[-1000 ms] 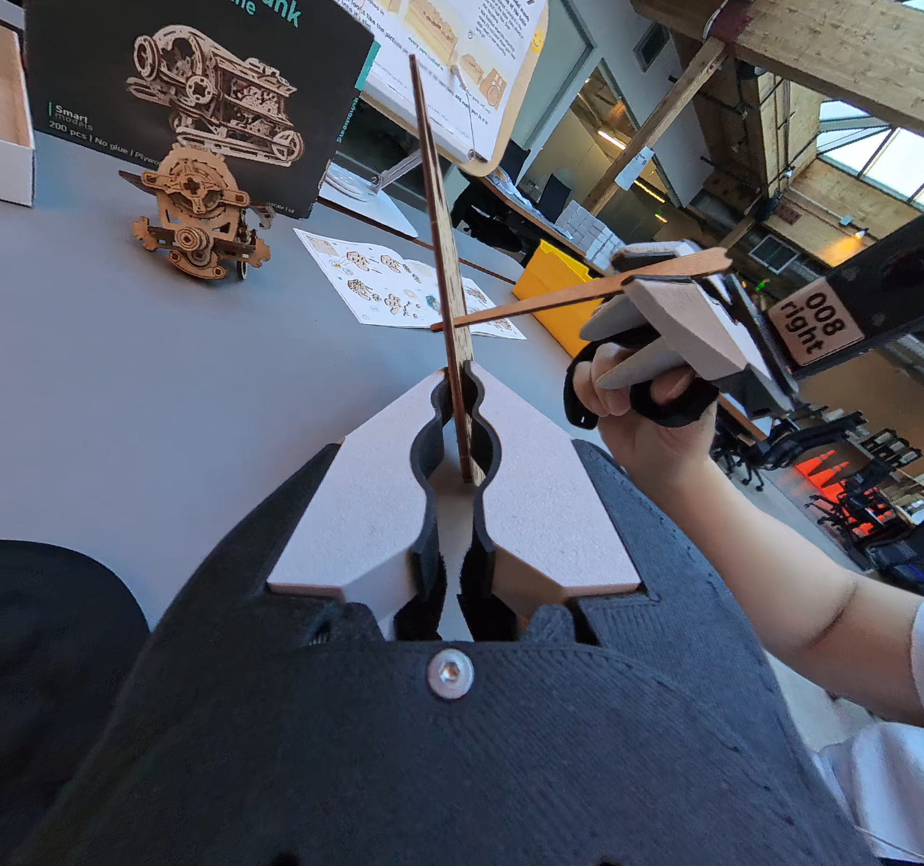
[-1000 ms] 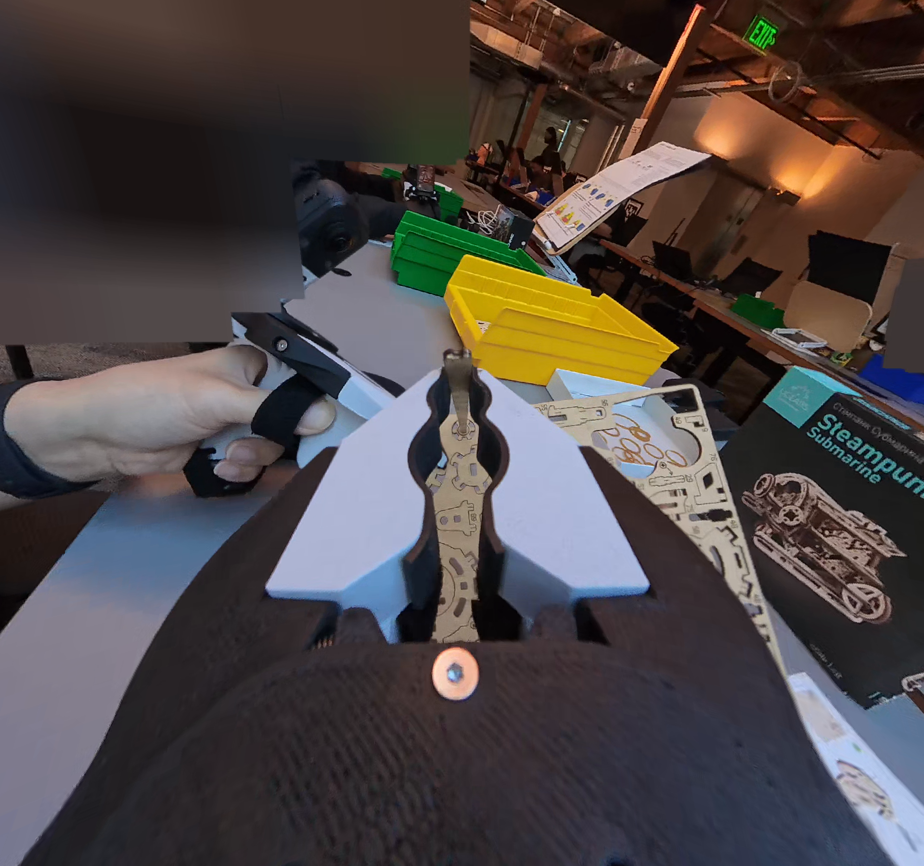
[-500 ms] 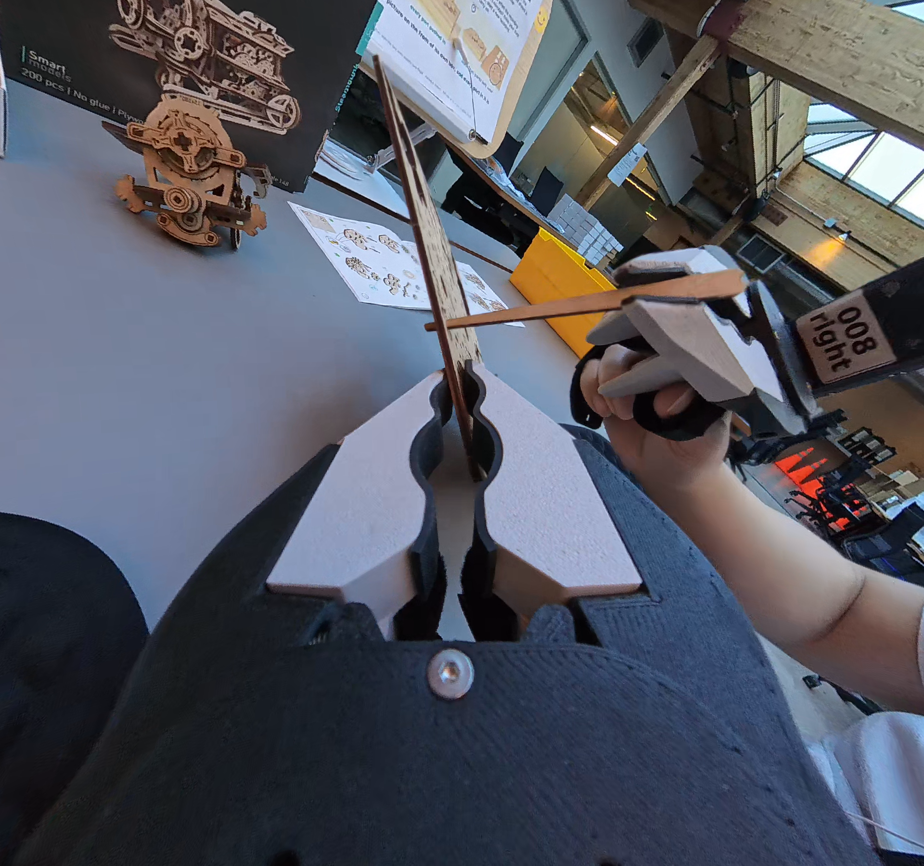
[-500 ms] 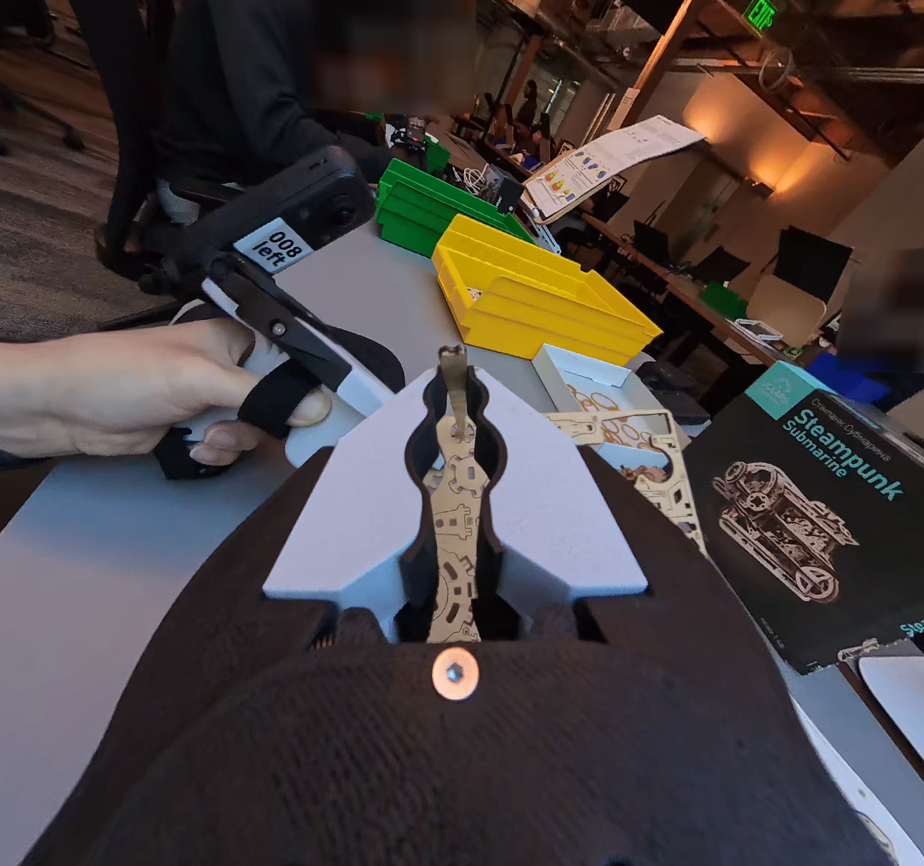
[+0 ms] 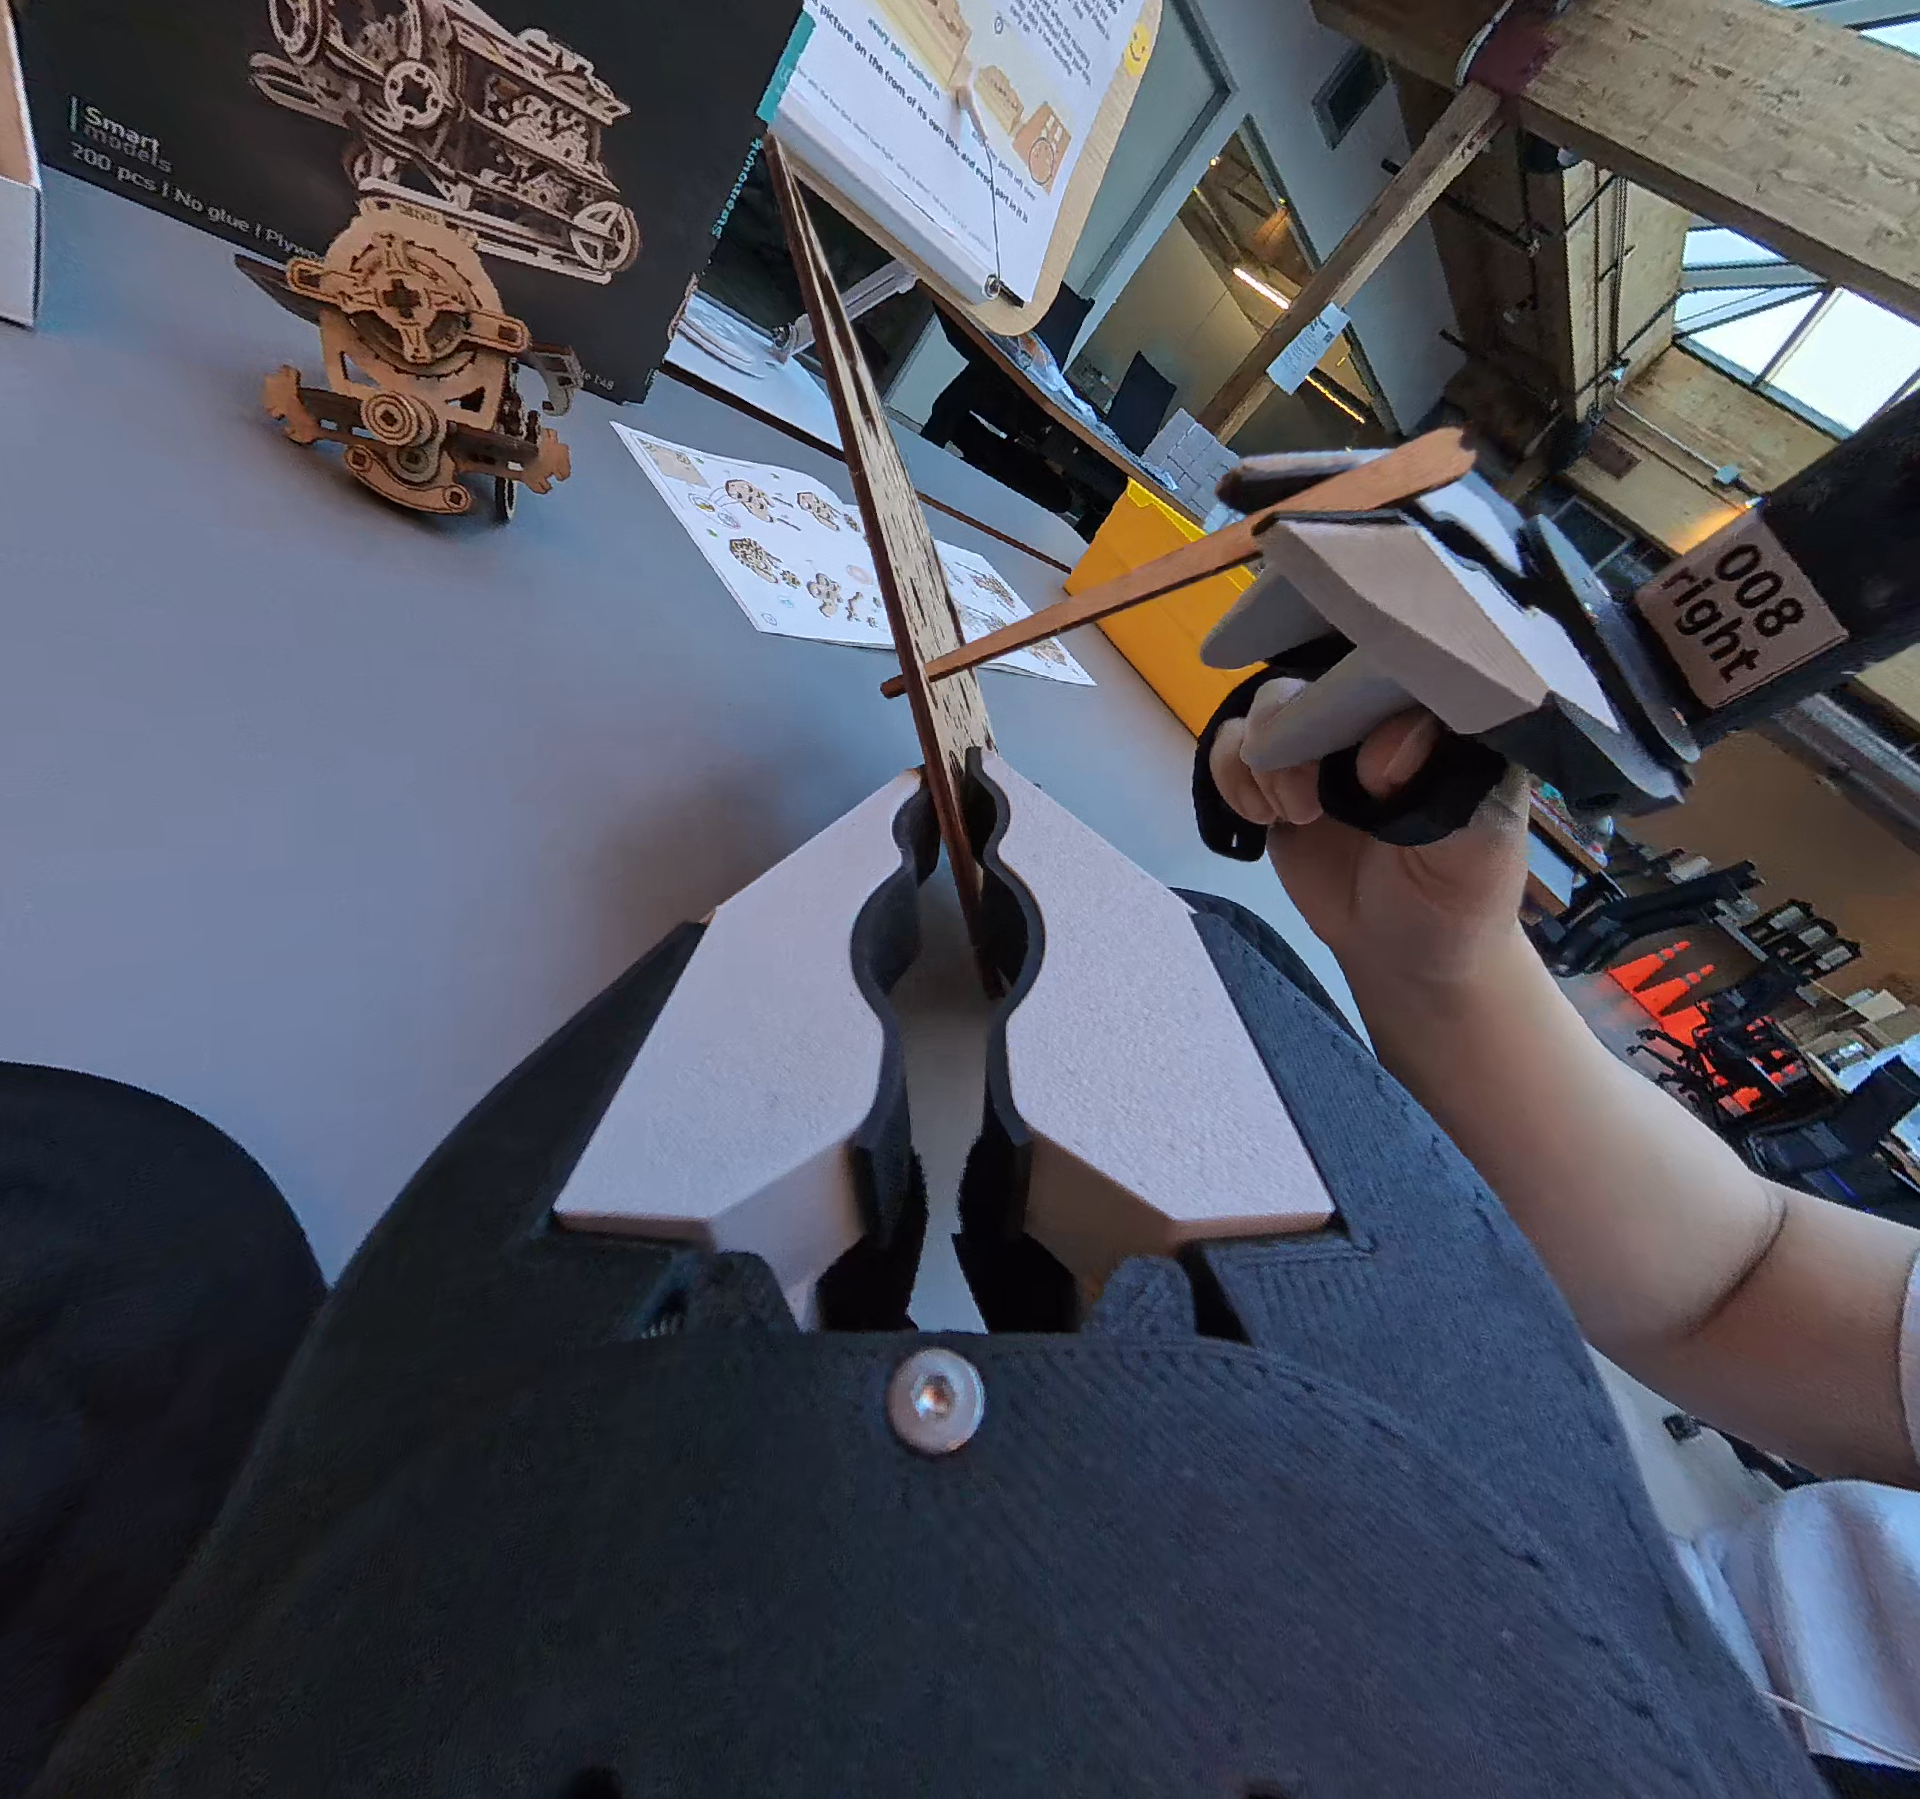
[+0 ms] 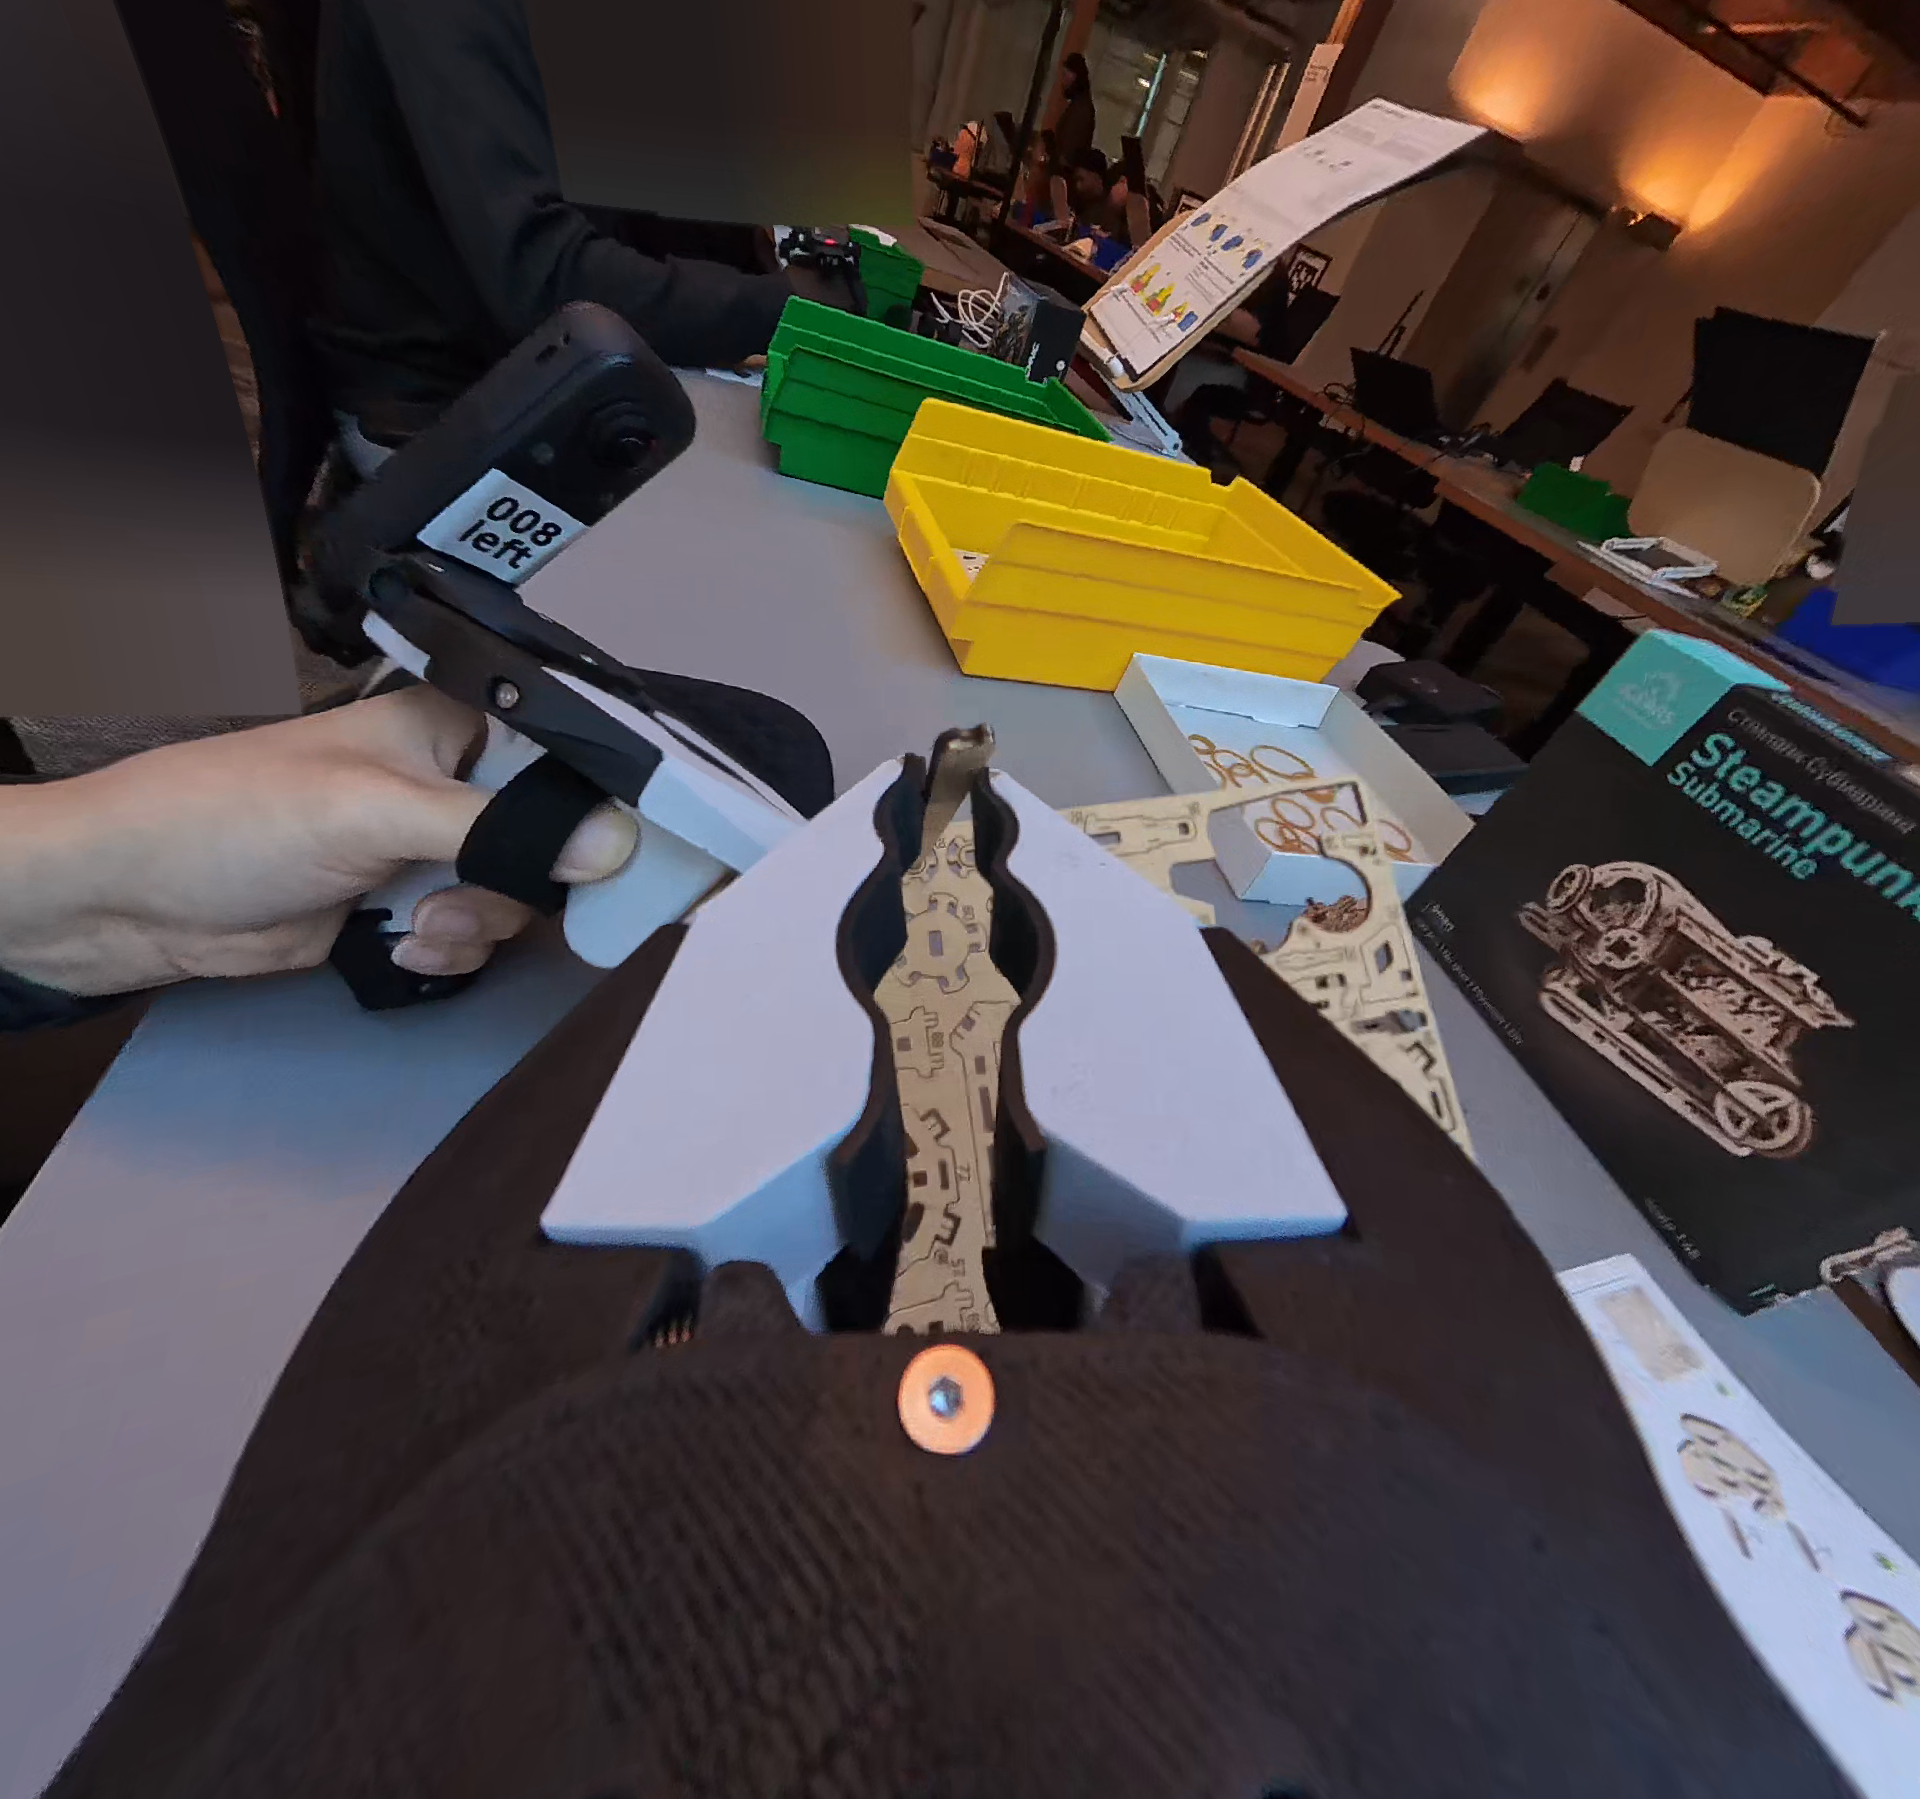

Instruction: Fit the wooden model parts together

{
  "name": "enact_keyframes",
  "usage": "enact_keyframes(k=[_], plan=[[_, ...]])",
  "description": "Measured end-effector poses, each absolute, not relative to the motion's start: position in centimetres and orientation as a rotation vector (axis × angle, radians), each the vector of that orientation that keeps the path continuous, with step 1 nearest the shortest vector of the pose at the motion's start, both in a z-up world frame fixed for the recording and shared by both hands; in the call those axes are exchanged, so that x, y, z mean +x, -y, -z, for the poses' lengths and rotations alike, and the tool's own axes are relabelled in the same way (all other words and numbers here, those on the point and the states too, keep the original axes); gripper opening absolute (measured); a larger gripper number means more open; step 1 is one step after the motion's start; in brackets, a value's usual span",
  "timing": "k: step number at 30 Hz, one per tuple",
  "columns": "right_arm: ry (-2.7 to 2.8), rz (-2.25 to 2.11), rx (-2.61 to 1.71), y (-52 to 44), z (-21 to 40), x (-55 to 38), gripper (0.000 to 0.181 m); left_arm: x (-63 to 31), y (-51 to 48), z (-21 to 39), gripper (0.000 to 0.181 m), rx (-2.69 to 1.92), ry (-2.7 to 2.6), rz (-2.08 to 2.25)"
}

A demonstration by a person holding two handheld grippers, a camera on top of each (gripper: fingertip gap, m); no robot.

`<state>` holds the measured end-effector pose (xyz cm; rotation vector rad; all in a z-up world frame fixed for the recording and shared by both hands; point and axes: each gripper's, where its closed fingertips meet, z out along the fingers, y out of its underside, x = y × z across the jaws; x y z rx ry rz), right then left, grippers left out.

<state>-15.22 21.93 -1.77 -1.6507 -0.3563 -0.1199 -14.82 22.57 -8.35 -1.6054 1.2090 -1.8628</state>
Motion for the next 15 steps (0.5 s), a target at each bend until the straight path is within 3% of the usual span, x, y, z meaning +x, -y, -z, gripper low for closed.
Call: enact_keyframes(k=[10,15], plan=[[0.342,0.056,-1.632,-21.1,1.8,-15.9,0.005,-15.0,-22.2,8.2,0.001,-1.598,-1.227,1.855],[0.477,0.259,-1.585,-21.3,0.6,-17.2,0.005,-14.9,-21.7,7.6,0.0,-1.582,-1.228,1.911]])
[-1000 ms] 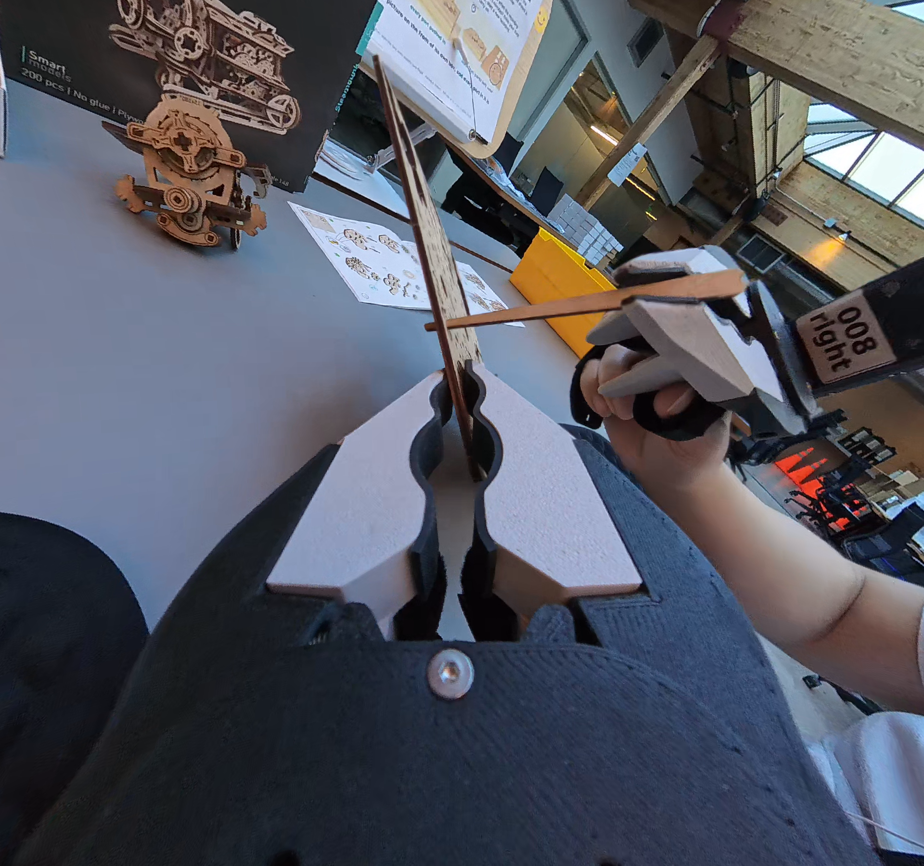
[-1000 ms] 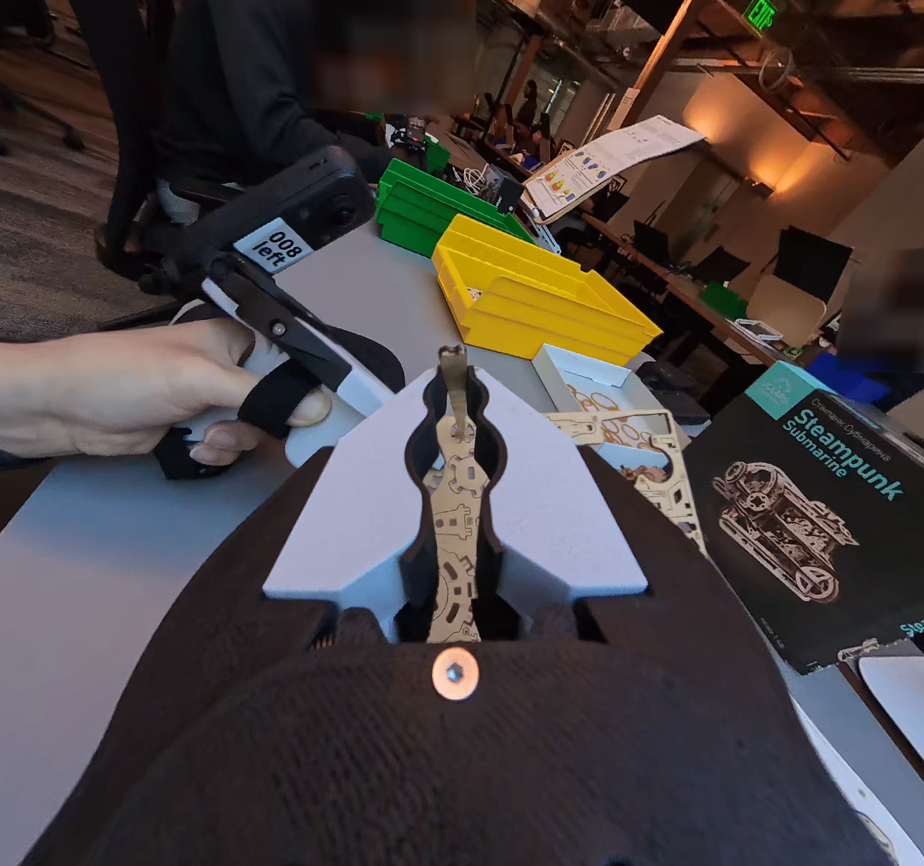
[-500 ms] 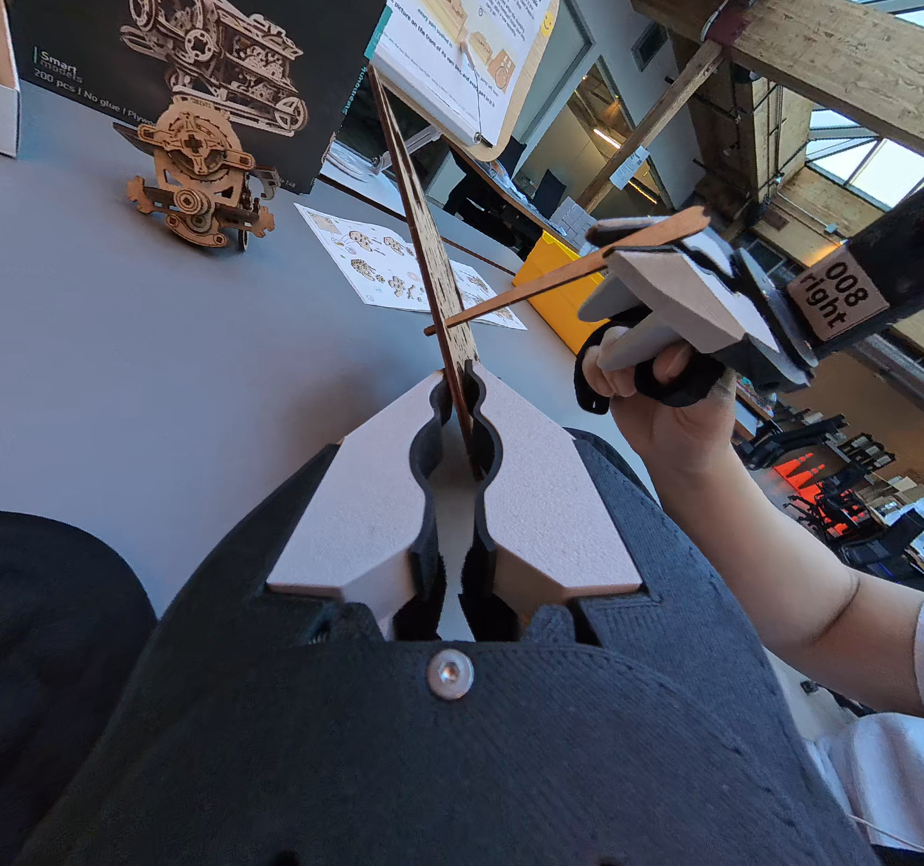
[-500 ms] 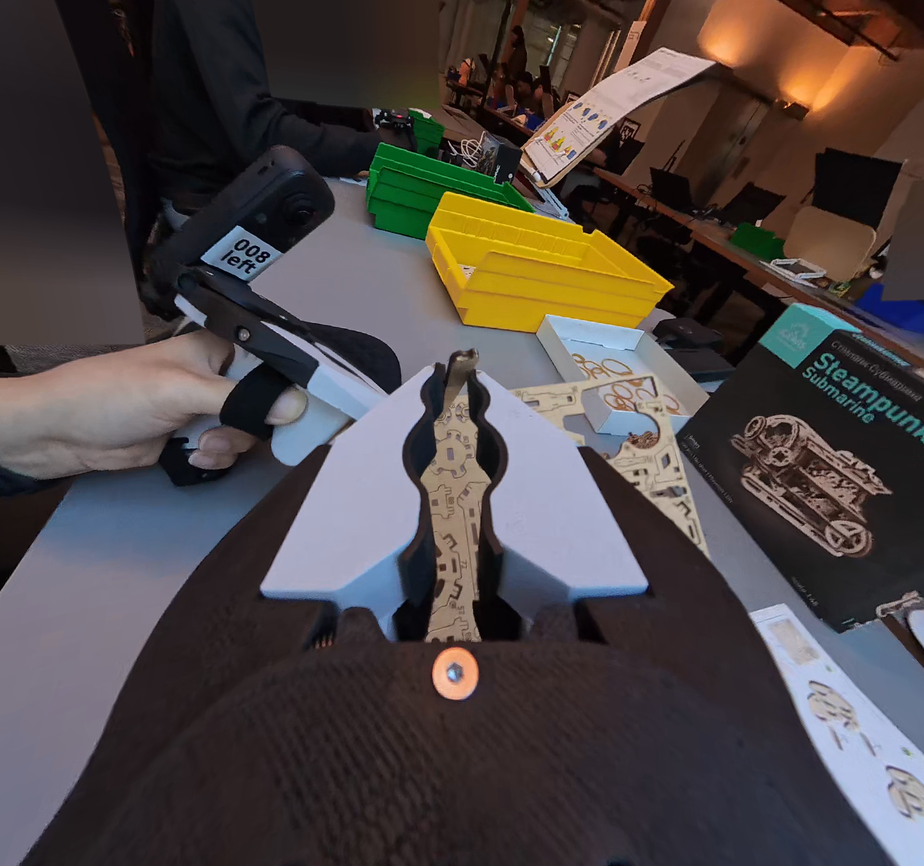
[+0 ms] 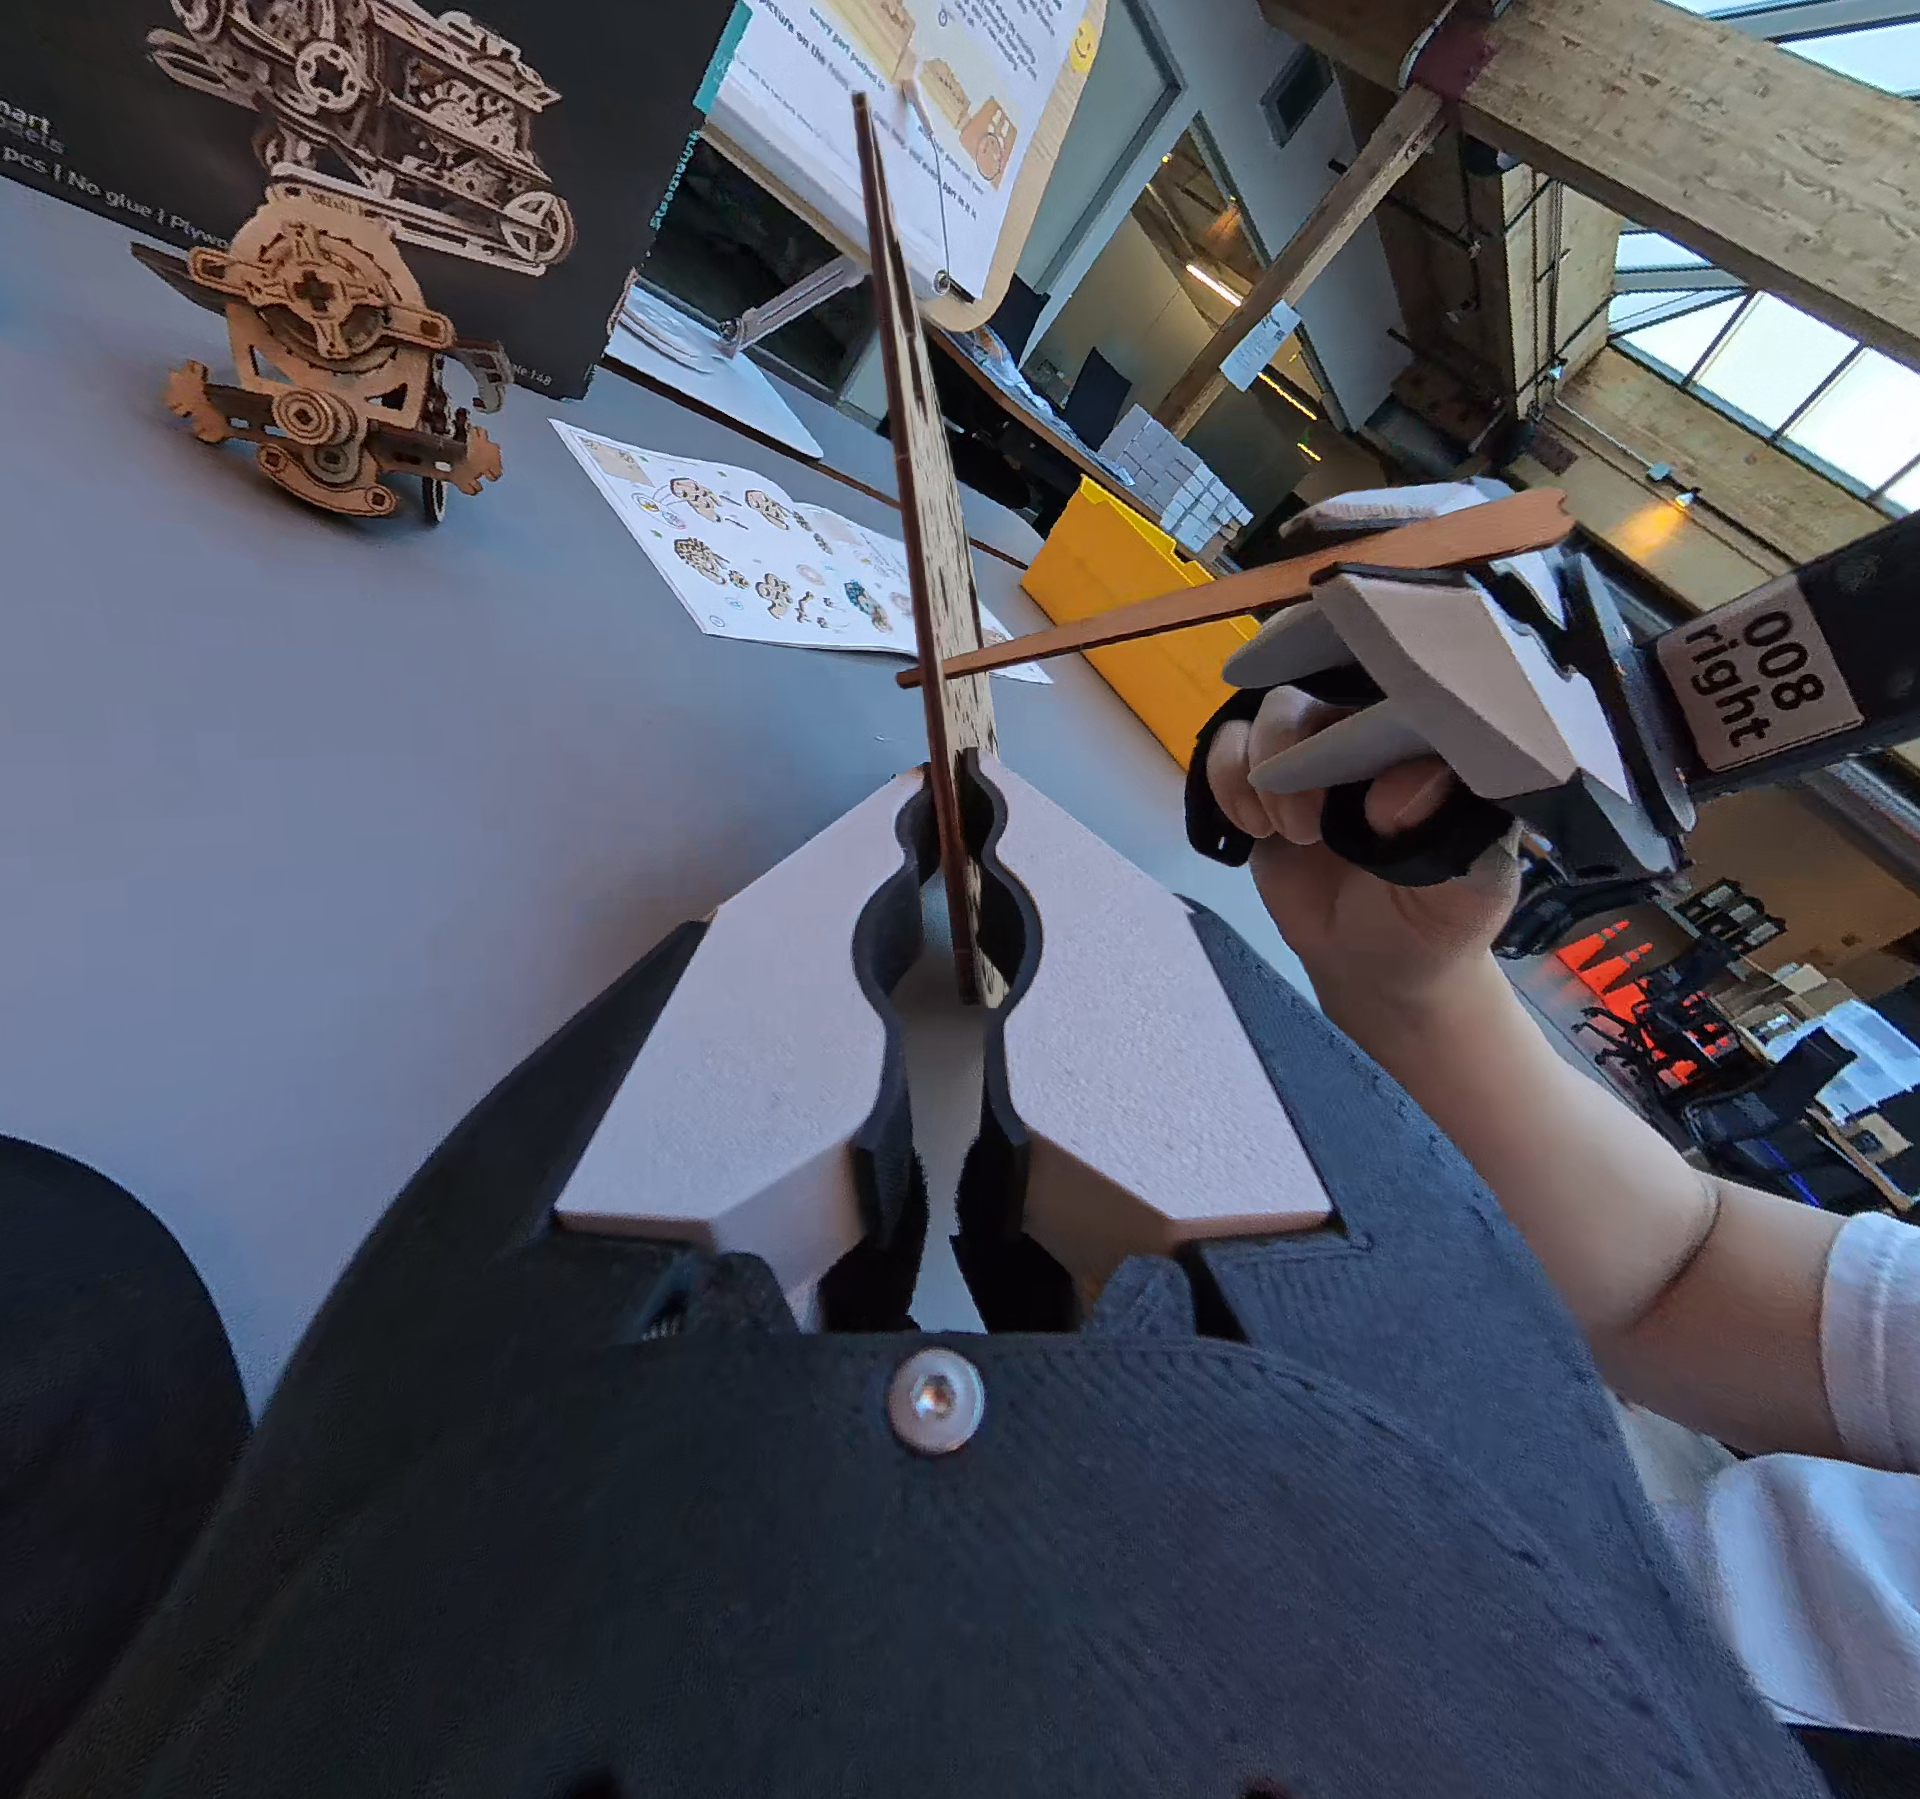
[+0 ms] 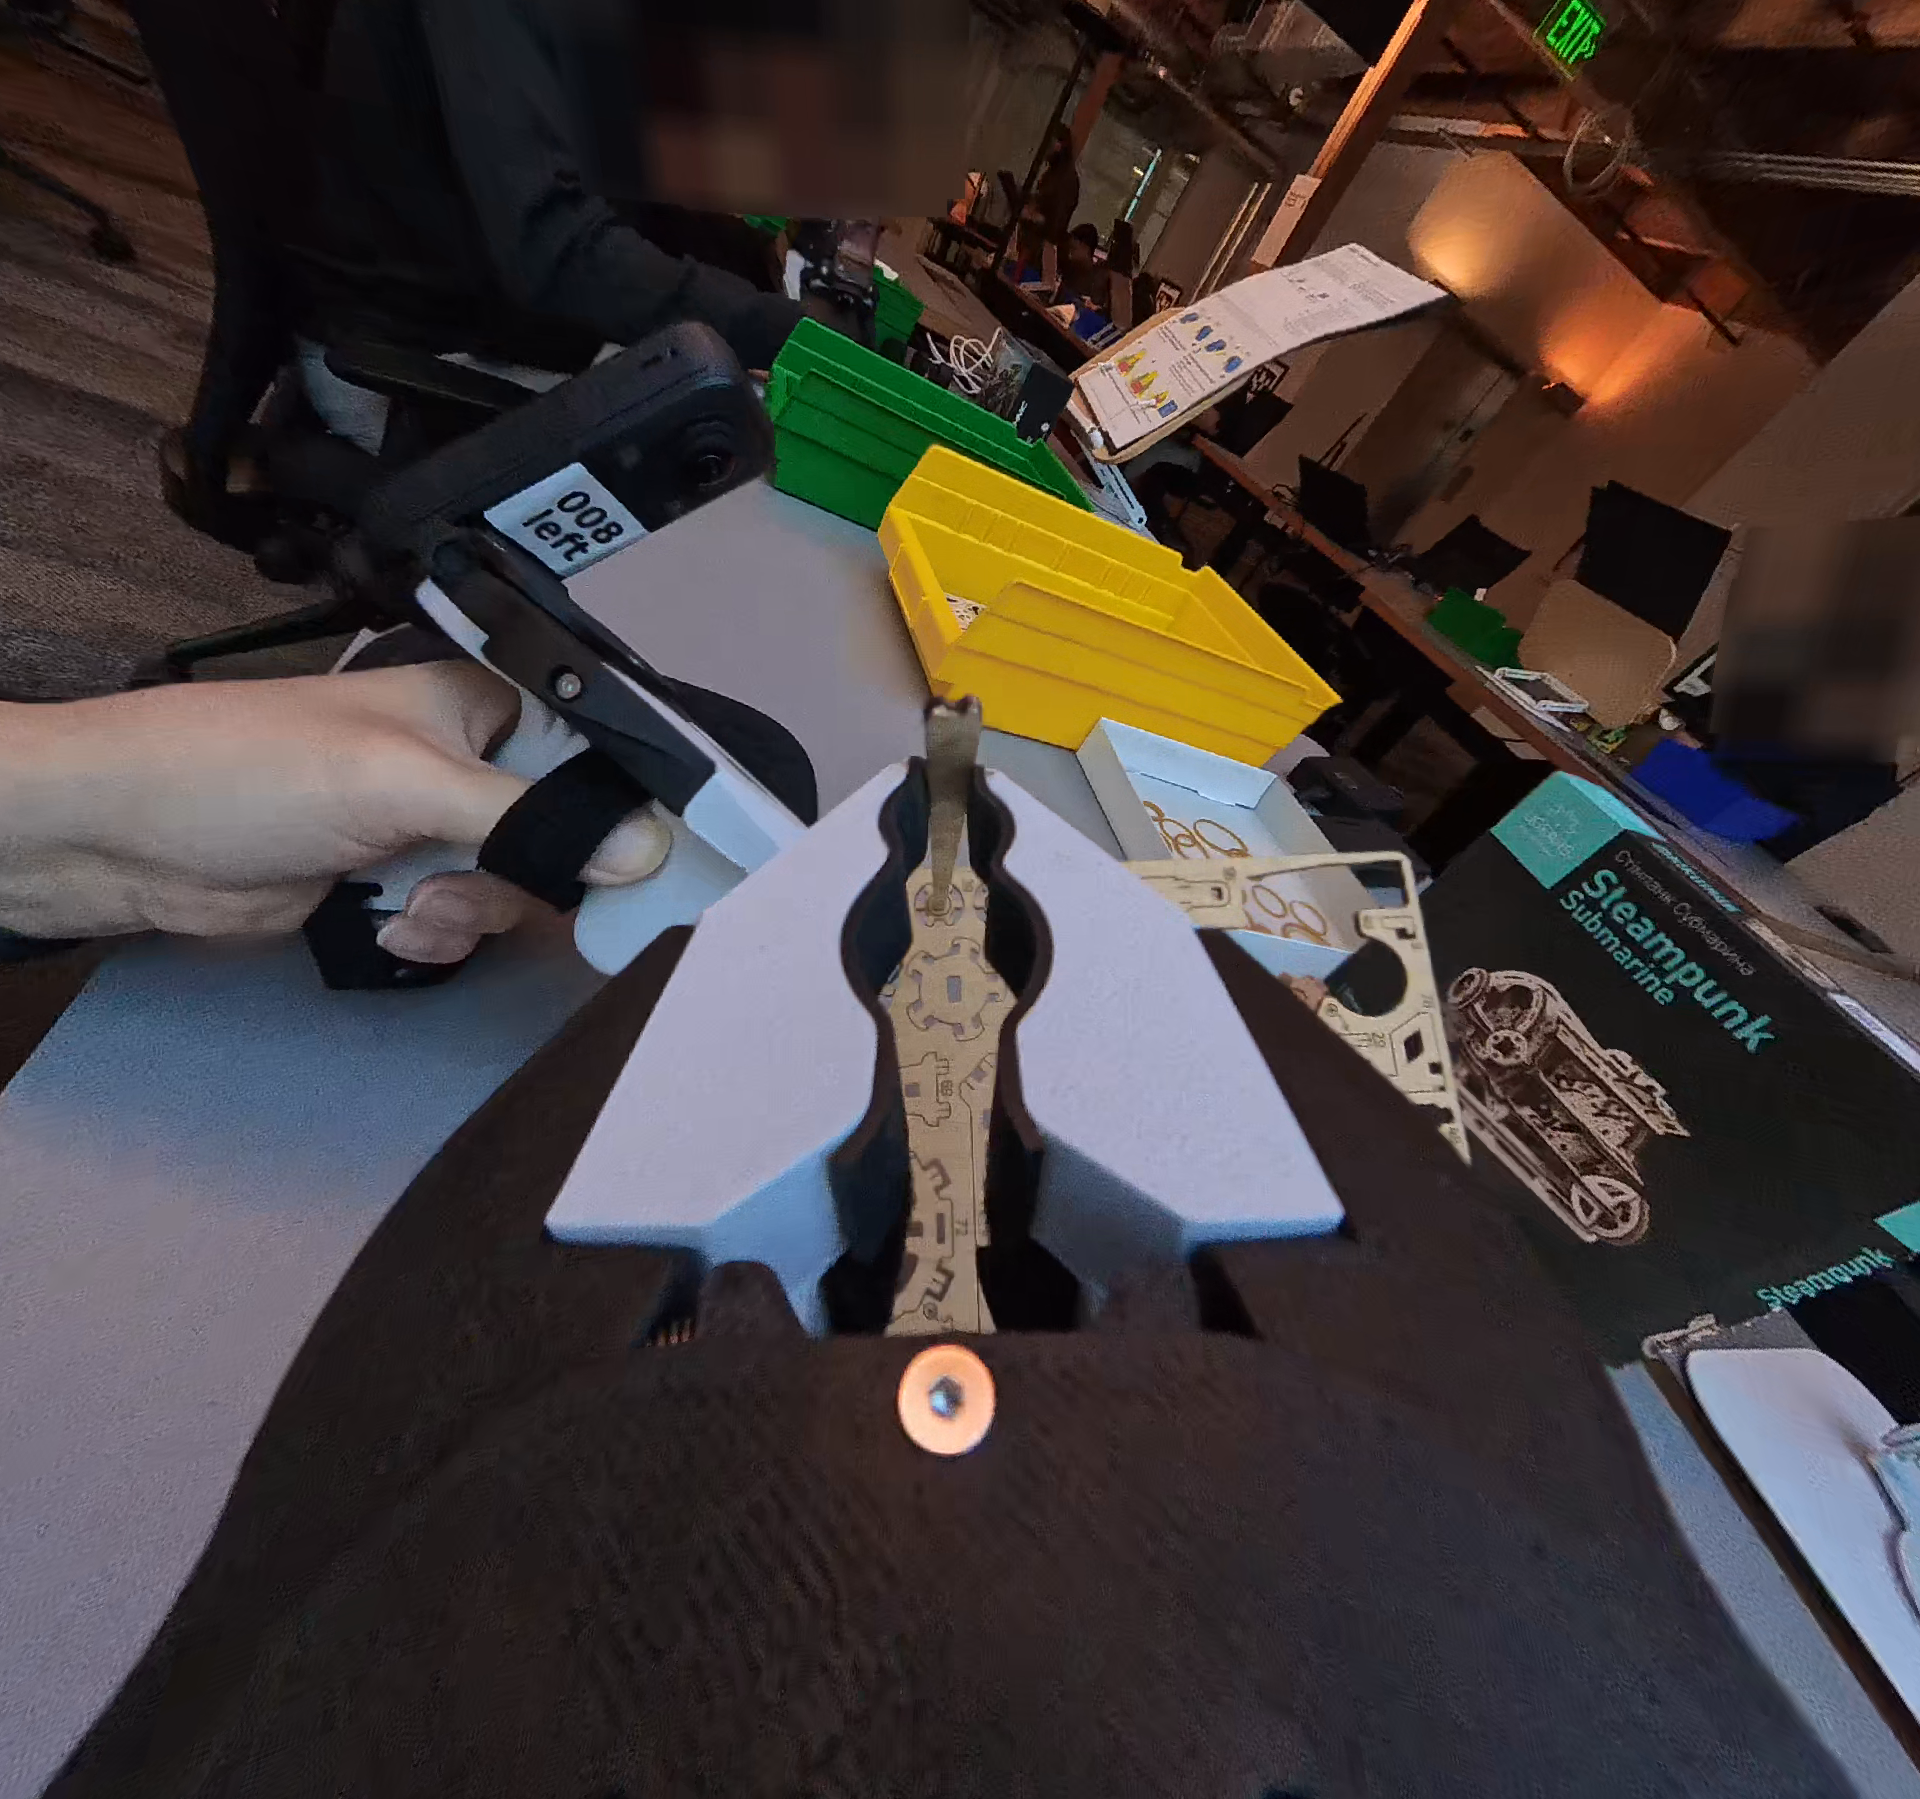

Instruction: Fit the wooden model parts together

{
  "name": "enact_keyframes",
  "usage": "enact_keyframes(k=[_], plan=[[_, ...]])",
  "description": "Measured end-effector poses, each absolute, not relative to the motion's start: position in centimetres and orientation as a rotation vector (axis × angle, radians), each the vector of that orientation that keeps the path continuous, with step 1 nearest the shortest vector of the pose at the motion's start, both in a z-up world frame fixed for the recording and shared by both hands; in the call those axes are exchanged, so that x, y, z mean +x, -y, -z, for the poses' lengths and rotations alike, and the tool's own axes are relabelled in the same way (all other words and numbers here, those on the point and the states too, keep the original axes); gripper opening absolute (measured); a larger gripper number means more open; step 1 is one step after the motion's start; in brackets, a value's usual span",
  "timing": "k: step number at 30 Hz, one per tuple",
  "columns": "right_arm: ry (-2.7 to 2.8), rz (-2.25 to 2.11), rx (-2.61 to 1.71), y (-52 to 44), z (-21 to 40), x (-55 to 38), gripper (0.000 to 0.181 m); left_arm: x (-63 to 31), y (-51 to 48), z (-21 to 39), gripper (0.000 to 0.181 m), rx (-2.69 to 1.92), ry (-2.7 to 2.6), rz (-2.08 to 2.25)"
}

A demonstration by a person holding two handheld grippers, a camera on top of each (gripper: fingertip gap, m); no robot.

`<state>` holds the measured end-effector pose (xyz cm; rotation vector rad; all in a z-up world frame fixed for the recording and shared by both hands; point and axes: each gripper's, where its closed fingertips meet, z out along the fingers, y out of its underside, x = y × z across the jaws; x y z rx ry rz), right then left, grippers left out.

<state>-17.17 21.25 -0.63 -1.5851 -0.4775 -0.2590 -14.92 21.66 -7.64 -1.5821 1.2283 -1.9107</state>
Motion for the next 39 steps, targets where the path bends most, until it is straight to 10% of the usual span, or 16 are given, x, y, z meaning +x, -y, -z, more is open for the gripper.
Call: enact_keyframes(k=[6,39], plan=[[0.143,-0.186,-1.578,-21.0,0.7,-15.1,0.005,-15.1,-21.8,7.5,0.001,-1.577,-1.225,1.901],[0.376,0.25,-1.61,-20.0,1.8,-17.8,0.005,-15.3,-22.1,7.2,0.0,-1.578,-1.301,2.035]])
